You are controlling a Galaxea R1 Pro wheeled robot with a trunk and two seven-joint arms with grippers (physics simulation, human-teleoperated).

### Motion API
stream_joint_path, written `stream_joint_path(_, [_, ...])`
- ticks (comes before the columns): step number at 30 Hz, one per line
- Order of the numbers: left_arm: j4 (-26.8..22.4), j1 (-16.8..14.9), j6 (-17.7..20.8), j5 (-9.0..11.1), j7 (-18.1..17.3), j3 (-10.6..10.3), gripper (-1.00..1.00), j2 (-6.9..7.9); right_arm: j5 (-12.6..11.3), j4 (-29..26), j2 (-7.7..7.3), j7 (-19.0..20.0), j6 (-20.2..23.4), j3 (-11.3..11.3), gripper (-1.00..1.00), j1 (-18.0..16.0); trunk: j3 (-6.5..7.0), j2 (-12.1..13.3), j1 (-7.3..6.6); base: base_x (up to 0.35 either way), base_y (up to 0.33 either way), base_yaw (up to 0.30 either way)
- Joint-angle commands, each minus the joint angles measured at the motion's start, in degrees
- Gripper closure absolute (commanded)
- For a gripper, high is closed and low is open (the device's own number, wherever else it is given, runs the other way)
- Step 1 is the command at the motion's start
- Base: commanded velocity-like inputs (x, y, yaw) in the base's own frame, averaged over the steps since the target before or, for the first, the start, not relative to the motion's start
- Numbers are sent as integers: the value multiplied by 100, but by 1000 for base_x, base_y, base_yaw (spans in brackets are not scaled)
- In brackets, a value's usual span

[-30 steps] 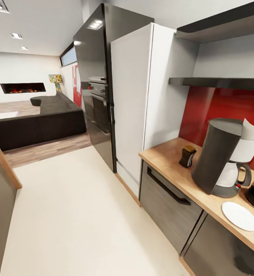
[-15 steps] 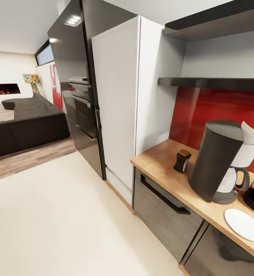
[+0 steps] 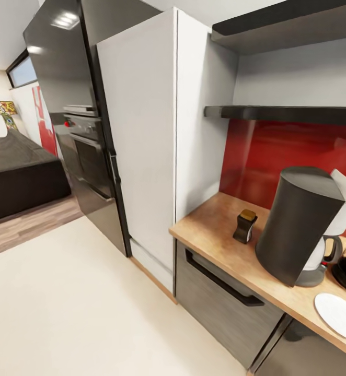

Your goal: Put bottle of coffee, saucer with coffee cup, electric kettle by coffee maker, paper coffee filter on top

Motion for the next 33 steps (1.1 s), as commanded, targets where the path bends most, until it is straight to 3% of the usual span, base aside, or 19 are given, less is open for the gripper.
stream_joint_path(1, [-10, 3, -7, -16, 8, 27, -100, -3, 41, -14, 1, 21, 37, -21, 100, -2, -8, -6, 5, 293, 223, -260])
stream_joint_path(13, [-10, 3, -7, -16, 8, 26, -100, 2, 41, -14, 1, 21, 37, -22, 100, -2, -8, -6, 5, 280, 189, -260])
stream_joint_path(24, [72, 51, 36, -41, 57, 24, -100, 79, 47, 40, -19, 32, 68, -21, 100, 33, 7, -6, 5, 41, 20, -260])
stream_joint_path(26, [87, 56, 72, -46, 86, 21, -100, 200, 49, 57, -150, 25, 59, -21, 100, 260, 12, -6, 5, 1, 0, -260])
stream_joint_path(29, [132, 48, 86, -29, 110, 20, -100, 503, 30, 64, -594, 90, 24, -21, 100, 798, 20, -6, 5, 0, 0, -260])
stream_joint_path(33, [237, 47, 81, -26, 105, 26, -100, 561, 17, 65, -759, 495, -221, -27, 100, 1150, 30, -6, 5, 0, 0, -261])
